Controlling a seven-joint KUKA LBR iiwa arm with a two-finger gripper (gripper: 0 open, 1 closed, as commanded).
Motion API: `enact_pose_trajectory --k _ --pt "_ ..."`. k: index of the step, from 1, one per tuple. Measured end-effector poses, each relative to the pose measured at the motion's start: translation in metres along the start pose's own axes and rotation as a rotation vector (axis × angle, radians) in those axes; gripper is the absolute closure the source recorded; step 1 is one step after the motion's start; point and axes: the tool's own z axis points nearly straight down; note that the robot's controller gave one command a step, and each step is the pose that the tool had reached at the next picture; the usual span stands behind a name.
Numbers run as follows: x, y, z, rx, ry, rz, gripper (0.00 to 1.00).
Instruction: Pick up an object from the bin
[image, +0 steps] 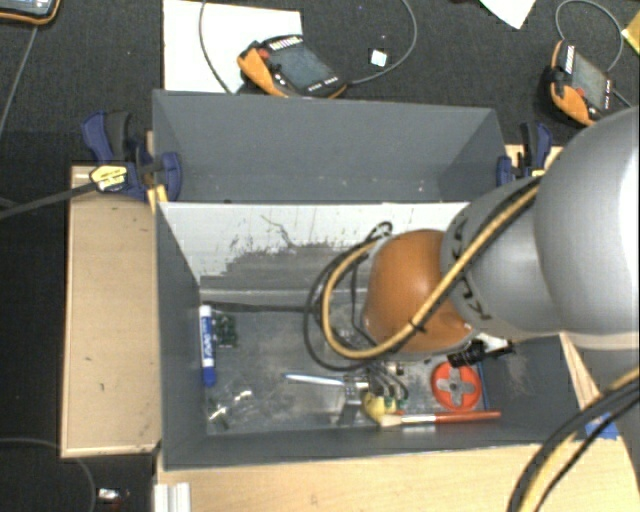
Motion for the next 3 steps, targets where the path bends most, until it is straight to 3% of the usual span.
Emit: enact_pose_trajectory --k 1,2,3 --pt "0.001 0.034 0.000 0.001 -0.016 -0.095 0.00" --pt "0.011 0.055 0.000 -0.001 -0.005 -0.003 1.00" --pt "0.011 0.055 0.000 -0.001 -0.005 -0.002 1.00"
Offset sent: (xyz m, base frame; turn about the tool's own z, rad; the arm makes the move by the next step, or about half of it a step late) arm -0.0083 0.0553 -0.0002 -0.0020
